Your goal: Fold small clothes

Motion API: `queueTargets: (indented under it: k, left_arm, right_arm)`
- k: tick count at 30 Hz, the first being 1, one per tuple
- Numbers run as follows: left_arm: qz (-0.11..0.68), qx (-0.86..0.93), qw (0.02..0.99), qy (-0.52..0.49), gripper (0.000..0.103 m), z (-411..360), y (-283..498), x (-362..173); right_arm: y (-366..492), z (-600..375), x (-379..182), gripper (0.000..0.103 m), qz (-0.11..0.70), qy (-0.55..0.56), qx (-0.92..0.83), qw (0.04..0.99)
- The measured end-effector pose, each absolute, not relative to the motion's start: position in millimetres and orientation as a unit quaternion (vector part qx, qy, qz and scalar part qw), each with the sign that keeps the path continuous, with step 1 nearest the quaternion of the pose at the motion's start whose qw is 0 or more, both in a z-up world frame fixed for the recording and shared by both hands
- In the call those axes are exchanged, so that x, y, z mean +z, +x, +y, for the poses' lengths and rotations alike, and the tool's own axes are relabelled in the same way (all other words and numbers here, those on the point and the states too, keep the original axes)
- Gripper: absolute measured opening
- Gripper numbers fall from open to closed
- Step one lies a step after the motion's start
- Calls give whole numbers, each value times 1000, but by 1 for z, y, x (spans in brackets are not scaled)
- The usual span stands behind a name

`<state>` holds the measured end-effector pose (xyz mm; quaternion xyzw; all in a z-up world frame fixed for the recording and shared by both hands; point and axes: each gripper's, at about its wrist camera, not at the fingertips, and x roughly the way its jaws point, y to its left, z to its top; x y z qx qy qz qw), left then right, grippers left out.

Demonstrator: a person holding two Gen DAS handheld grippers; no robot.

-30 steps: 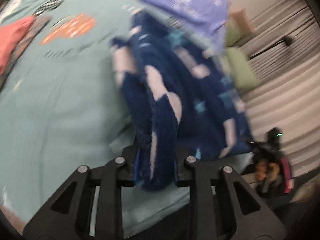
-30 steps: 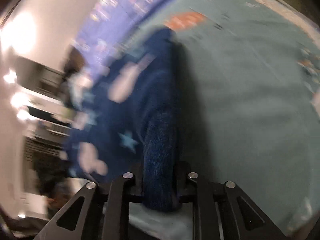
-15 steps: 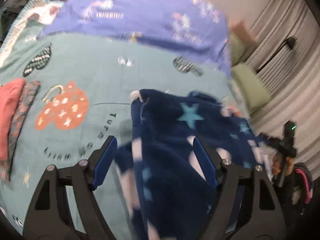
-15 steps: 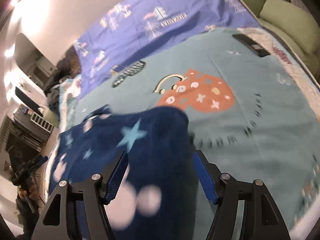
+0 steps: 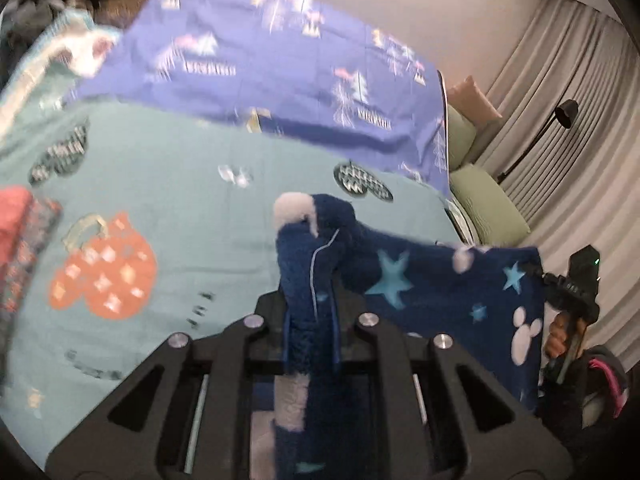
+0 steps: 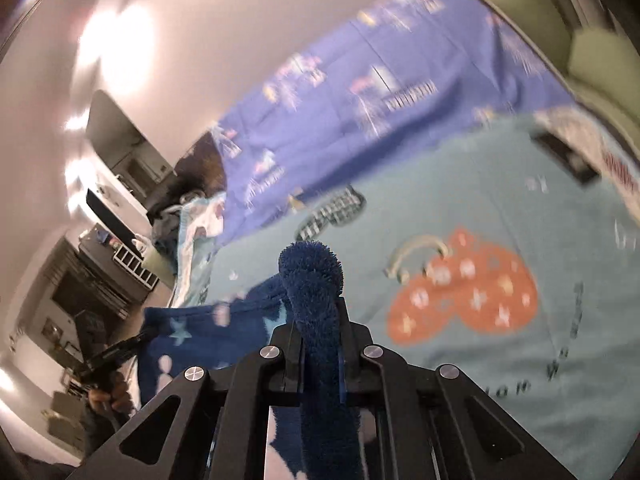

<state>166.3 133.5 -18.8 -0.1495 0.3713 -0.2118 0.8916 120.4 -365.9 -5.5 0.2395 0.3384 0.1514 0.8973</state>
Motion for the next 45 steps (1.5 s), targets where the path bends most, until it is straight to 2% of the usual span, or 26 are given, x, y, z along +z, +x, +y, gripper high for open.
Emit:
queueTargets:
  k: [3, 5, 6, 8, 10, 14, 17, 18, 19, 20, 21, 23, 25, 29, 36, 40, 42, 44, 45]
  left_arm:
    - [385, -202, 893, -116, 23, 129, 179, -33]
    - [438, -173, 878, -83, 26, 114, 204, -66]
    - [459, -159, 872, -66, 26, 108, 209, -82]
    - [495, -144, 855, -58, 34, 105, 216, -106]
    - [479, -141, 863, -72, 34, 109, 207, -99]
    - [424, -136, 890, -98, 35, 129, 168, -54]
    - [397, -185, 891, -120, 35, 127, 136, -29]
    - [387, -209, 890, -121, 40, 121, 122, -23]
    - [382, -227, 887, -123, 44, 116, 111, -23]
    - [391, -229, 884, -116, 53, 107, 103, -31]
    - [407, -213, 883, -95, 54, 98, 98, -39]
    - [451, -162, 877, -24, 54, 82, 96, -70]
    - [448, -155, 880, -5, 54, 81, 90, -98]
    - [436, -146, 888, -14, 54, 84, 80, -77]
    - [394, -144, 908, -16, 54, 77, 63, -48]
    - [412, -131, 901, -28, 54, 86, 61, -58]
    - [418, -122, 900, -22, 60, 91, 58, -65]
    - [435, -109, 893, -19, 61, 97, 59, -82]
    - [447, -108, 888, -24, 65, 101, 60, -92]
  right_arm:
    - [141, -351, -14, 11, 362, 180, 127, 906]
    - [165, -342, -48, 12, 425, 134, 77, 892]
    - [174, -339, -65, 18, 455, 117, 55, 881]
    - [184, -335, -96, 22, 512, 103, 21, 853]
    - [169, -339, -84, 27, 487, 107, 8, 866]
    - [126, -342, -34, 30, 441, 91, -26, 893]
    - [85, -319, -5, 31, 413, 151, 67, 896]
    - [76, -311, -3, 31, 410, 164, 98, 892]
    - [66, -299, -4, 31, 410, 172, 129, 886]
    - [52, -283, -10, 31, 417, 170, 147, 881]
    - [48, -277, -17, 31, 423, 164, 147, 879]
    - [46, -260, -52, 31, 468, 128, 121, 866]
    - [40, -256, -83, 28, 481, 125, 99, 862]
    - [22, -243, -57, 31, 454, 89, 72, 883]
    - [27, -198, -13, 32, 391, 124, 135, 902]
    - [56, -163, -26, 32, 405, 147, 169, 887]
    - [62, -149, -49, 32, 435, 143, 174, 872]
    - [65, -143, -81, 31, 472, 139, 163, 855]
    - [61, -143, -91, 30, 467, 140, 161, 858]
